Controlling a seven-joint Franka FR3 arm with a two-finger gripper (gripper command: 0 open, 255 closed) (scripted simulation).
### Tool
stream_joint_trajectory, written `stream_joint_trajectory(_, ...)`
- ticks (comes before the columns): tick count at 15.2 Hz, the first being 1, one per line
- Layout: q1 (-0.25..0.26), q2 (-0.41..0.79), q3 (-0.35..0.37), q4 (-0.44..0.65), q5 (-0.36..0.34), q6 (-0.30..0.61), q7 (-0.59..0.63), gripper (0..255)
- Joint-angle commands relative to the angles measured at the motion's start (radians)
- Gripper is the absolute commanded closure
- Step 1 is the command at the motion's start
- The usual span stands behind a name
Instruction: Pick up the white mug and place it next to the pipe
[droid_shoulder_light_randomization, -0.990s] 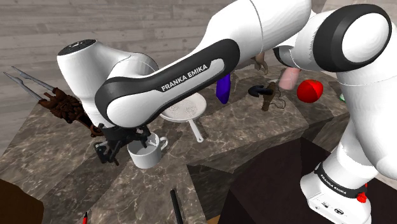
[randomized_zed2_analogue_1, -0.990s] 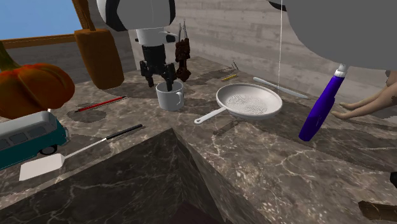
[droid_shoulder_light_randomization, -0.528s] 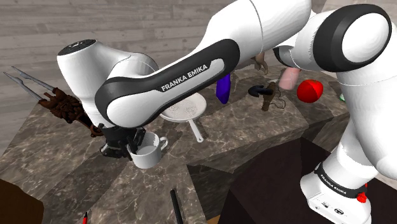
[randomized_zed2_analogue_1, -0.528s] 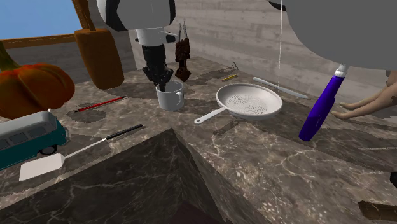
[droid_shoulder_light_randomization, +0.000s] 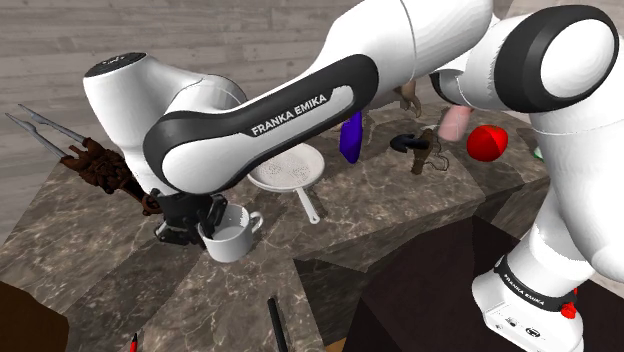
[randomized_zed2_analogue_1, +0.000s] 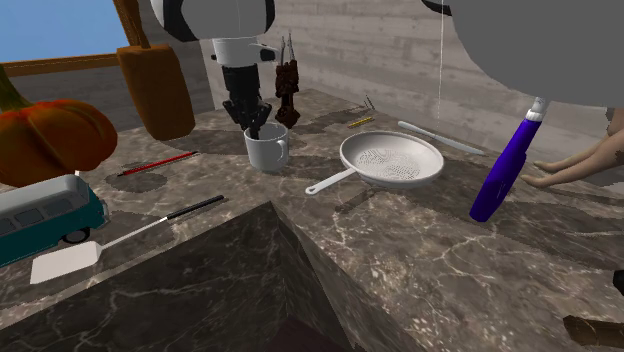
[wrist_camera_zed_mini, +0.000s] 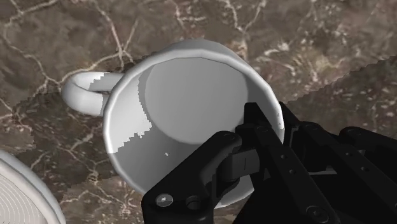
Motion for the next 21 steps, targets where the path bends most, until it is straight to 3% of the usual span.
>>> stream_joint_trajectory(1, -0.002, -0.012, 0.004, 0.006, 0.006, -0.018, -0.003, 255)
stream_joint_trajectory(21, 0.036, -0.041, 0.019, 0.240, 0.030, -0.267, -0.037, 255)
